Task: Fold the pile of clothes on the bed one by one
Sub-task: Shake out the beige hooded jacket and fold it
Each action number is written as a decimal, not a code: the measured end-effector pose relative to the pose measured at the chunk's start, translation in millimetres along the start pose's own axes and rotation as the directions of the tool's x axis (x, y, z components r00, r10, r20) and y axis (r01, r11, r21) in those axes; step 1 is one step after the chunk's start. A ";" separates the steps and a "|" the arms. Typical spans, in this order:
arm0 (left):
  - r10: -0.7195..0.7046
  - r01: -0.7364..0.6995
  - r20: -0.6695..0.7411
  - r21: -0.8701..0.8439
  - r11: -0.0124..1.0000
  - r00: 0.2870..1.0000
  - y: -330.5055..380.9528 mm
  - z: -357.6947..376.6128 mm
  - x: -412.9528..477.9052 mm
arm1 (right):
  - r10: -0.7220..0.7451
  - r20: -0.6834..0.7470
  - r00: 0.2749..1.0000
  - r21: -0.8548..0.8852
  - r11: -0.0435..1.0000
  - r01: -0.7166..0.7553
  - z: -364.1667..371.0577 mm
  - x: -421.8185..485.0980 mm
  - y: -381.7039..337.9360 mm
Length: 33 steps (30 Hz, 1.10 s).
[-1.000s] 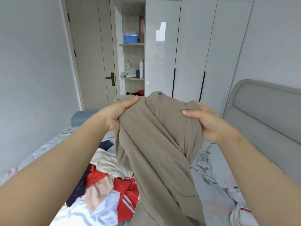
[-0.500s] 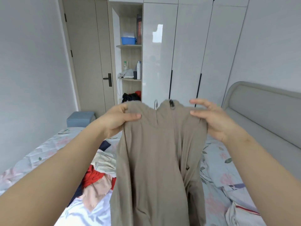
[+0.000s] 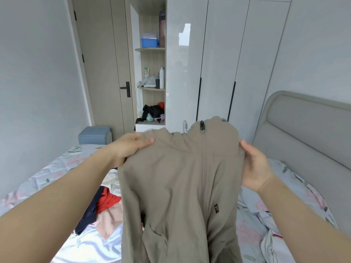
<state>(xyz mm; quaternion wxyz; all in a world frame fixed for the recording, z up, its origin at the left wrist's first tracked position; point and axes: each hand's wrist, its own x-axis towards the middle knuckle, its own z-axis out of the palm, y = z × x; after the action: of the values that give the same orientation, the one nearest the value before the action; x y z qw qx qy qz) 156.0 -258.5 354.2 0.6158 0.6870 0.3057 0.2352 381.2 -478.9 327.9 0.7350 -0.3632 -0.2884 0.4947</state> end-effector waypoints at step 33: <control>0.106 -0.095 0.011 0.538 0.837 0.994 -0.7 -14.3 -7.1 | -0.215 -0.327 0.920 -0.761 0.638 -0.122 -2.8 6.4 -24.0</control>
<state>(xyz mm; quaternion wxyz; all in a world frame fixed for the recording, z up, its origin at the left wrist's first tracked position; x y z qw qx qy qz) 140.9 -253.5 355.7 0.3825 0.8448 0.3287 0.1786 398.1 -479.5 346.4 0.5647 -0.7232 -0.3290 0.2231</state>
